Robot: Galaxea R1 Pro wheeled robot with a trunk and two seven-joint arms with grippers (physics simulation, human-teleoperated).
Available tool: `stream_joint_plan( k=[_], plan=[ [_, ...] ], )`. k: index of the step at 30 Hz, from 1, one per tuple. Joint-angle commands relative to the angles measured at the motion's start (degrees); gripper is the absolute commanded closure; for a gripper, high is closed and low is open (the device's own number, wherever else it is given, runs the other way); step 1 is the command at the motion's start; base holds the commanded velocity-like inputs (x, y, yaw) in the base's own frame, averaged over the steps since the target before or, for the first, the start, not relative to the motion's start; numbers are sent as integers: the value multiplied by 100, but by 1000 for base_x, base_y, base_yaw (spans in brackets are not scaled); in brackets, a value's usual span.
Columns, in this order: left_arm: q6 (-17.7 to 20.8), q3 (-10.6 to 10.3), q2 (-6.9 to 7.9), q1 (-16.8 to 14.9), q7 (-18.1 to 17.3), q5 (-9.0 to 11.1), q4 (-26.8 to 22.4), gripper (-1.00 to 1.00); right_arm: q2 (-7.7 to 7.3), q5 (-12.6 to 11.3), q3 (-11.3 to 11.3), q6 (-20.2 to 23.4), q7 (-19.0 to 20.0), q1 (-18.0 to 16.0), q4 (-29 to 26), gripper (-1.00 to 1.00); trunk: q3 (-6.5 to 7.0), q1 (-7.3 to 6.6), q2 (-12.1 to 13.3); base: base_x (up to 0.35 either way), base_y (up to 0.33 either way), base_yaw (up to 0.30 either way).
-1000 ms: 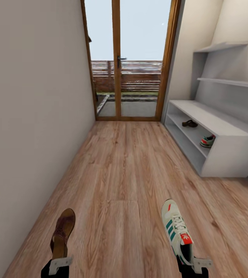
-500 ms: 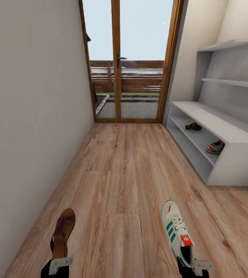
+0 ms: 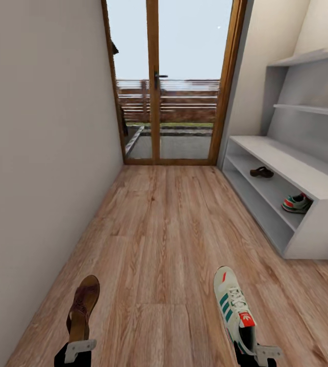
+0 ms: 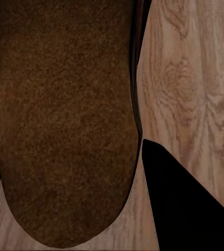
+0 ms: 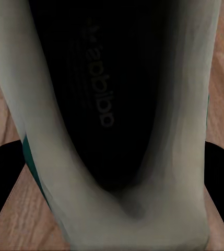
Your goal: Pick up the two gym shoes and the two sandals from the corridor floor and place them onto the hallstand (shoe rack) in the corridor, making sure they are on the rack and not on the floor. Arrange them so the two gym shoes are next to each other and the two sandals are next to each other.
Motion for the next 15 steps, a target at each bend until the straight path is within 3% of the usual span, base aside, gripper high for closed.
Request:
stream_joint_plan(
  k=[1,15],
  plan=[
    [-16,-32,6,-3,22,40,1,100,3,43,-50,-20,39,-4,3,100,-5,2,-2,338,0,0],
    [-17,-32,6,-3,25,40,1,100,3,43,-50,-20,39,-4,3,100,-5,2,-2,338,0,0]
  ],
)
